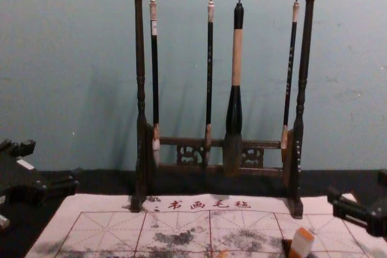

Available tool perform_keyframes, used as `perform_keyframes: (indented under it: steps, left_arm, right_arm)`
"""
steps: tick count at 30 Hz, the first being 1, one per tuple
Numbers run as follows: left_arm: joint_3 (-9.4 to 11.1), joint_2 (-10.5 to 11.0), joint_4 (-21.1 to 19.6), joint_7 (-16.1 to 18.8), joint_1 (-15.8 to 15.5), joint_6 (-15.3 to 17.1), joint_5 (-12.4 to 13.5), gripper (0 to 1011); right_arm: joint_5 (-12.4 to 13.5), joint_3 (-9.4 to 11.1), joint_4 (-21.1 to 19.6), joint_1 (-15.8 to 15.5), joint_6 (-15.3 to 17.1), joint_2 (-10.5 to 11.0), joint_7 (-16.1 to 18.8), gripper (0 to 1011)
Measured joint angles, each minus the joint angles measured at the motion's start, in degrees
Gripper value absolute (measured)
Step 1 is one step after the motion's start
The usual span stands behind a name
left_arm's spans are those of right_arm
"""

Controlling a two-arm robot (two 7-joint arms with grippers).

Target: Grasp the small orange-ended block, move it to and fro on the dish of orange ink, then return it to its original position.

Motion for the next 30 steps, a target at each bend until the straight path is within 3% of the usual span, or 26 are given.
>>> perform_keyframes:
  steps: [30]
  left_arm:
    - [0.00, 0.00, 0.00, 0.00, 0.00, 0.00, 0.00, 1001]
  right_arm:
    - [0.01, 0.07, -0.04, -0.04, -0.13, -0.01, -0.02, 1000]
